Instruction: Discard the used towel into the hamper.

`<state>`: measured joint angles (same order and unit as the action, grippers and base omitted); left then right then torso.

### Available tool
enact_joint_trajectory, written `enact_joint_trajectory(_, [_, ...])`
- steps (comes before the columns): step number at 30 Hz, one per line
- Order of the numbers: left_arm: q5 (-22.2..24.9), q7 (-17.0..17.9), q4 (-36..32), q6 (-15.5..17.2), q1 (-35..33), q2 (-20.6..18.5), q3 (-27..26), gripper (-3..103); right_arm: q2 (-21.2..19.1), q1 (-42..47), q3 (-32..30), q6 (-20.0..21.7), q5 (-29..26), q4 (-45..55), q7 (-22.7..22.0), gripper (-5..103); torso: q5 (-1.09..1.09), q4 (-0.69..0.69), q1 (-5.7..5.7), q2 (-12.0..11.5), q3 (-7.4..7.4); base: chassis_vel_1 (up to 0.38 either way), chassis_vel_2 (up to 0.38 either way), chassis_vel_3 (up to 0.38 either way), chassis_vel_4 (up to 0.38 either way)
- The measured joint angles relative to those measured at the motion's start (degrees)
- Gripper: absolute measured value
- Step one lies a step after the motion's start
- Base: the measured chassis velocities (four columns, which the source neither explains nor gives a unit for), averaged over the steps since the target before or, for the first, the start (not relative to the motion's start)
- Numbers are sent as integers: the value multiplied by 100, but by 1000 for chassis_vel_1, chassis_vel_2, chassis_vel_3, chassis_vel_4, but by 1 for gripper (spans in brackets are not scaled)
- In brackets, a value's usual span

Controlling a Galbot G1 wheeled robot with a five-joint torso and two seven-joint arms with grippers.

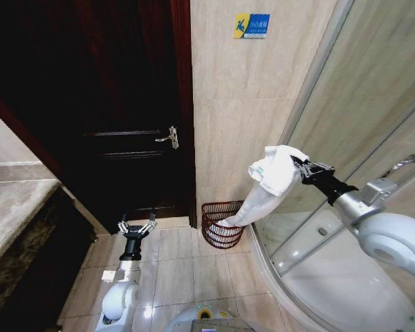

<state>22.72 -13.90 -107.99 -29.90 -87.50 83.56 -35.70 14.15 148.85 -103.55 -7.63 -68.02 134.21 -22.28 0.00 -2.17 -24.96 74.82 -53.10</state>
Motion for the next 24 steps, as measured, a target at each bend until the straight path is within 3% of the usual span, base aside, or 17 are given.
enact_joint_trajectory(17, [4, -17, 101, -24, 24, 15, 21, 100, -372, 14, 129, -165, 18, -630, 78, 3, 1, -2, 257, -544, 282, 0, 0, 0, 0])
enact_joint_trajectory(24, [4, -51, 144, -50, 11, 19, 13, 100, -205, -2, 210, -220, 20, -641, 209, 3, 1, 0, 353, -736, 383, 0, 0, 0, 0])
